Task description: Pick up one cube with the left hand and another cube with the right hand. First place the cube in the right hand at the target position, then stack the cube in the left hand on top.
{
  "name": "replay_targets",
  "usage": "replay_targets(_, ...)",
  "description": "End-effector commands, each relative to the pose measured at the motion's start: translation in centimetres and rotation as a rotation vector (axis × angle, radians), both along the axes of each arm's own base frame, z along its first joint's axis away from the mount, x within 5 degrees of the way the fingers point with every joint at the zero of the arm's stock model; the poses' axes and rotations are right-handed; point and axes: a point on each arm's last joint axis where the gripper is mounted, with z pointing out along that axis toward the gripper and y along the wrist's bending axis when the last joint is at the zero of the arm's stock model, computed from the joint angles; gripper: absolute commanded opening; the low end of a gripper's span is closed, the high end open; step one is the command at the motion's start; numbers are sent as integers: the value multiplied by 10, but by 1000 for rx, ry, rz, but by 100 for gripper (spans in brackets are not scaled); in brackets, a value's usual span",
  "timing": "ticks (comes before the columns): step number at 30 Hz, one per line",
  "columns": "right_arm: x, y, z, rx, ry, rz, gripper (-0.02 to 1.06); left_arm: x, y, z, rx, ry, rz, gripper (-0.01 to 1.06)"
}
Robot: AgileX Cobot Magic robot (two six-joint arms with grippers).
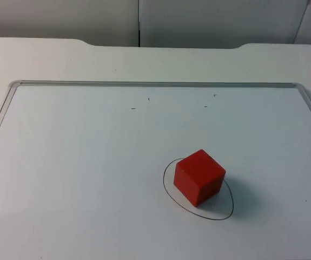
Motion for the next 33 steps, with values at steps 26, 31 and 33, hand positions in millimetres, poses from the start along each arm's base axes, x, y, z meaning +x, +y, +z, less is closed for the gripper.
replay_targets(26,-41,-62,22,-206,-108,-181,77,126,-144,-79,64,391,-380,21)
replay_targets(31,-40,-63,23,-218,-119,-185,77,128,-159,-112,189,402,-388,21)
replay_targets(33,-40,-63,23,-218,-123,-188,77,127,-165,-123,234,401,-395,21)
